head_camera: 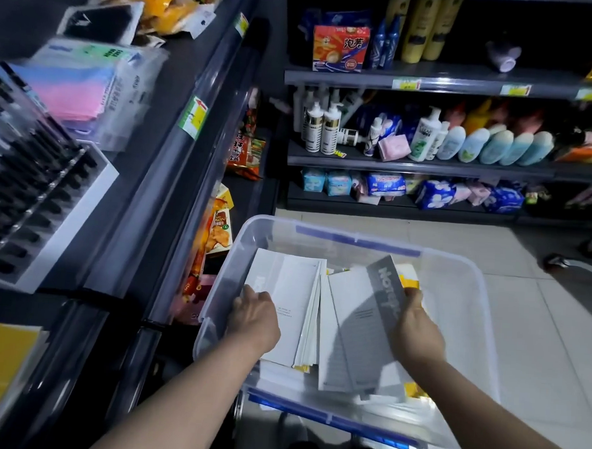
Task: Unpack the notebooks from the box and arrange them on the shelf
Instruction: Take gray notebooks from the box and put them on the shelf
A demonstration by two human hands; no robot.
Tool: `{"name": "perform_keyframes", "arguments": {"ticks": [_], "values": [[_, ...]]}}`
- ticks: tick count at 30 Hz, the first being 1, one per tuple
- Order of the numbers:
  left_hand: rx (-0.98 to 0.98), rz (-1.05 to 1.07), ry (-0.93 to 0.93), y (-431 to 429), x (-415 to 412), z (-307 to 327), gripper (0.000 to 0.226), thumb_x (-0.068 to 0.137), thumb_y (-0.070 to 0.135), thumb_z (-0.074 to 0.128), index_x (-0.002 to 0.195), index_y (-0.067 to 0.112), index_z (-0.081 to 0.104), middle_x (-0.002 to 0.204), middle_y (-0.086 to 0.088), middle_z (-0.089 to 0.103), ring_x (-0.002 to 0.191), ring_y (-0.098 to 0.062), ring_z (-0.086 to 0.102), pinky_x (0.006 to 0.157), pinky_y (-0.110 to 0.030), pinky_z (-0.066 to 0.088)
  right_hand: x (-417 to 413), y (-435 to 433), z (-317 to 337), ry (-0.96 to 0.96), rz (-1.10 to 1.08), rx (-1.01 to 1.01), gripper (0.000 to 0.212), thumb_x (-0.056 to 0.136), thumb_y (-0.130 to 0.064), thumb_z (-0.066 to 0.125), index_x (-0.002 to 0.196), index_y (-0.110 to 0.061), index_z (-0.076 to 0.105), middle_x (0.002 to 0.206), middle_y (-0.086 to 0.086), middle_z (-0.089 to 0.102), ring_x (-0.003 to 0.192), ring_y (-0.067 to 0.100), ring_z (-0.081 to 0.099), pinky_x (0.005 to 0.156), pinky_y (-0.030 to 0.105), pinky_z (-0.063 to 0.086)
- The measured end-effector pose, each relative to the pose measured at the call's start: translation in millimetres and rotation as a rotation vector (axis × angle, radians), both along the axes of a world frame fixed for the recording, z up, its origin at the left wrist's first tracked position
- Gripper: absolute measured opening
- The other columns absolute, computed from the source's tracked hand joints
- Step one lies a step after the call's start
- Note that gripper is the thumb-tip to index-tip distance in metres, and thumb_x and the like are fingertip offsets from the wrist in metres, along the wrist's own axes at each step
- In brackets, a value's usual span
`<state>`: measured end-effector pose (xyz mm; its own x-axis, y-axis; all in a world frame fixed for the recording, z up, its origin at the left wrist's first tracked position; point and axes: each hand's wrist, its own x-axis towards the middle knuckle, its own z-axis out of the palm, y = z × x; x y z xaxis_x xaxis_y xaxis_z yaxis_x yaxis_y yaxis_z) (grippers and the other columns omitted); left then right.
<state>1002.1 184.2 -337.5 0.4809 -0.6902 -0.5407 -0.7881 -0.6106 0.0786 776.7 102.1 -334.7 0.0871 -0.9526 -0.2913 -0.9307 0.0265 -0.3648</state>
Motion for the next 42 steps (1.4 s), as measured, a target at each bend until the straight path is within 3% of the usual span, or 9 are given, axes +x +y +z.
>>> {"name": "perform_keyframes", "arguments": {"ticks": [5,10,15,20,23,26,33,39,42], "values": [[-0.012,0.076,0.05,2,-17,-7,0.061,0.089,0.033,0.061,0.141,0.018,0.033,0.144,-0.01,0.024,0.126,-0.034,0.034,0.096,-0.036,0.043,-19,-9,4,0.064,0.057,0.003,0.054,0.084,-0.009,0.046,0.135,-0.015,0.029,0.119,0.012,0.058,0.101,0.036,0.06,0.07,0.036,0.04],[-0.08,0.138,0.042,-2,-25,-11,0.067,0.086,0.04,0.065,0.141,0.017,0.033,0.147,-0.011,0.022,0.129,-0.034,0.032,0.099,-0.037,0.043,-15,-5,-6,-0.077,-0.027,0.197,0.027,0.084,-0.015,0.054,0.11,-0.009,0.059,0.11,0.018,0.062,0.1,0.036,0.06,0.077,0.034,0.046],[-0.03,0.204,0.034,2,-18,-15,0.082,0.081,0.044,0.07,0.142,0.011,0.027,0.147,-0.015,0.024,0.129,-0.035,0.035,0.103,-0.039,0.041,-2,9,-18,-0.008,-0.048,0.245,0.038,0.092,-0.015,0.045,0.127,-0.003,0.035,0.126,0.024,0.039,0.114,0.046,0.045,0.098,0.042,0.036],[-0.005,0.173,-0.005,2,-19,-14,0.09,0.074,0.05,0.074,0.141,0.013,0.026,0.14,-0.013,0.033,0.124,-0.034,0.039,0.098,-0.038,0.043,-1,16,-10,-0.154,-0.019,0.308,0.041,0.09,-0.004,0.04,0.127,-0.006,0.022,0.123,0.024,0.053,0.104,0.041,0.055,0.083,0.039,0.045],[-0.071,0.296,0.04,-5,-15,-13,0.102,0.074,0.046,0.078,0.148,0.009,0.017,0.144,-0.015,0.036,0.13,-0.034,0.04,0.101,-0.04,0.041,-10,6,4,-0.115,0.009,0.145,0.059,0.09,-0.01,0.043,0.142,-0.018,0.014,0.123,0.015,0.059,0.097,0.04,0.061,0.072,0.036,0.04],[-0.076,0.307,0.035,-8,-20,-13,0.107,0.072,0.042,0.081,0.148,0.005,0.016,0.144,-0.016,0.037,0.131,-0.033,0.039,0.103,-0.038,0.04,-23,-9,17,-0.072,0.04,0.012,0.074,0.087,-0.01,0.045,0.149,-0.027,0.007,0.114,0.014,0.064,0.089,0.04,0.062,0.069,0.037,0.044],[-0.103,0.441,0.075,-11,-27,-11,0.087,0.069,0.039,0.084,0.135,0.005,0.04,0.14,-0.014,0.043,0.13,-0.032,0.041,0.097,-0.037,0.044,-26,-5,25,-0.085,0.188,0.045,0.083,0.085,-0.005,0.044,0.152,-0.031,0.003,0.124,0.009,0.062,0.097,0.038,0.061,0.071,0.034,0.041],[-0.24,0.812,0.382,-26,-24,-20,0.092,0.046,0.043,0.089,0.12,0.003,0.051,0.12,-0.013,0.061,0.1,-0.033,0.064,0.085,-0.04,0.056,-28,-3,22,-0.078,0.21,0.025,0.089,0.083,-0.002,0.043,0.151,-0.04,-0.001,0.125,0.007,0.061,0.095,0.035,0.061,0.065,0.033,0.042],[-0.259,0.893,0.51,-29,-22,-20,0.085,0.054,0.031,0.09,0.122,-0.001,0.051,0.118,-0.013,0.063,0.098,-0.031,0.065,0.083,-0.034,0.054,-27,1,17,-0.088,0.213,0.011,0.092,0.083,-0.002,0.044,0.151,-0.04,-0.004,0.123,0.01,0.062,0.093,0.037,0.062,0.07,0.038,0.048]]}}
